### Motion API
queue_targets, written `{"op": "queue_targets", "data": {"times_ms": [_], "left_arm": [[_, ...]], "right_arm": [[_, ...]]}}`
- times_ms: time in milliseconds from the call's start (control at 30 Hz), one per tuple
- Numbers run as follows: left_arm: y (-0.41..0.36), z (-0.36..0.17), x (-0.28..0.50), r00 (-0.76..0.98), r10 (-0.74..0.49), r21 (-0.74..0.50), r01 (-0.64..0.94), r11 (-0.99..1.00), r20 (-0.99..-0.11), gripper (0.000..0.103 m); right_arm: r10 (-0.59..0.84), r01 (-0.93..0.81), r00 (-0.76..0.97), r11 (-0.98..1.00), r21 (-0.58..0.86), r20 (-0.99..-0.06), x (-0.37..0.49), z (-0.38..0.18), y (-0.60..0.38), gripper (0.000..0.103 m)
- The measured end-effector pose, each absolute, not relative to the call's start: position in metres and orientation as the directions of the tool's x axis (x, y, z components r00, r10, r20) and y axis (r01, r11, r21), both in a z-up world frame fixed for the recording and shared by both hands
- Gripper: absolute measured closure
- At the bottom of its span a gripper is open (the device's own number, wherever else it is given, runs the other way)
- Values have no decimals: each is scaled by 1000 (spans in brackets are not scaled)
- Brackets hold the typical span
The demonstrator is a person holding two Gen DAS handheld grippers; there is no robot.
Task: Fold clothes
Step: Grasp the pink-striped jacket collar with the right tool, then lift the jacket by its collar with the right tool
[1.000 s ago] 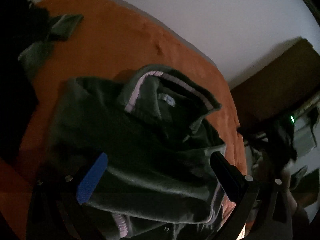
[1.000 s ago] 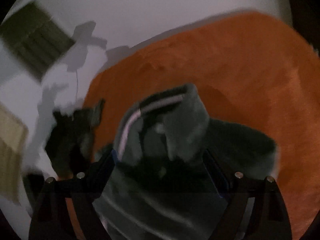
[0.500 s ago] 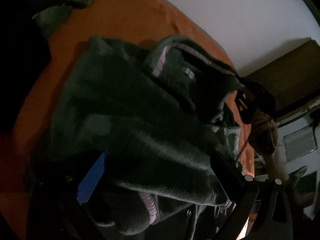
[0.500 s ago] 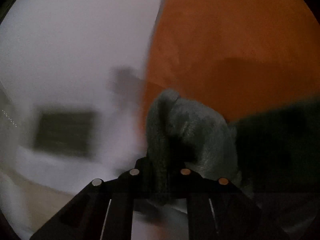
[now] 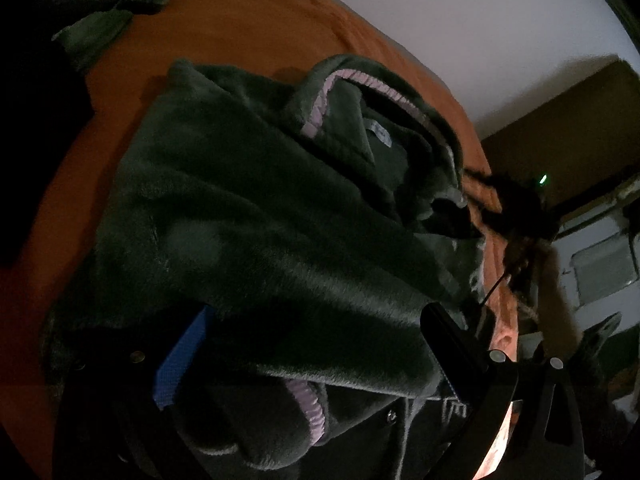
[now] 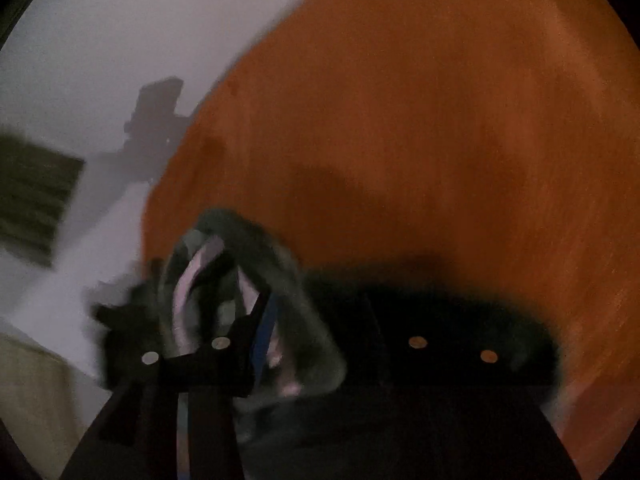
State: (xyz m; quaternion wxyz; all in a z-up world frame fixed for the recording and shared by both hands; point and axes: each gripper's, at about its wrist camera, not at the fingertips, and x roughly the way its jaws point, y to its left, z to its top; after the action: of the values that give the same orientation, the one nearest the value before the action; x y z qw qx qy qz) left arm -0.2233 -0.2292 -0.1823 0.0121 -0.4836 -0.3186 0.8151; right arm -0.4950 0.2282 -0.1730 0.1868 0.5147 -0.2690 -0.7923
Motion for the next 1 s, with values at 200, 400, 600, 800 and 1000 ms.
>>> {"op": "queue_targets", "data": {"times_ms": [200,400,600,800,1000], "left_arm": [[-220,-181,-221,-513,318,-494,251,-833,-797,1],[-221,-183,-215,-509,329,-505,255,-825,-795,1],[-222,-188,-209,-491,347,-513,256,-819,-799,1],[-215,-191,-202,-451,341,-474,222,-852,-825,1],[-210,-200,-195,-401,353,-461,213,-862,-845,1]], "right_arm": [[-680,238,-287,-733,637,-675,-536,-160,179,46],[-808,53,-167,-580,813,-565,-575,-200,160,92],[-962,-369,-144,-164,915,-231,-583,-266,187,94],[-851,-290,-204,-419,860,-484,-595,-256,214,47],[-723,134,-234,-686,715,-650,-603,-175,175,21]]}}
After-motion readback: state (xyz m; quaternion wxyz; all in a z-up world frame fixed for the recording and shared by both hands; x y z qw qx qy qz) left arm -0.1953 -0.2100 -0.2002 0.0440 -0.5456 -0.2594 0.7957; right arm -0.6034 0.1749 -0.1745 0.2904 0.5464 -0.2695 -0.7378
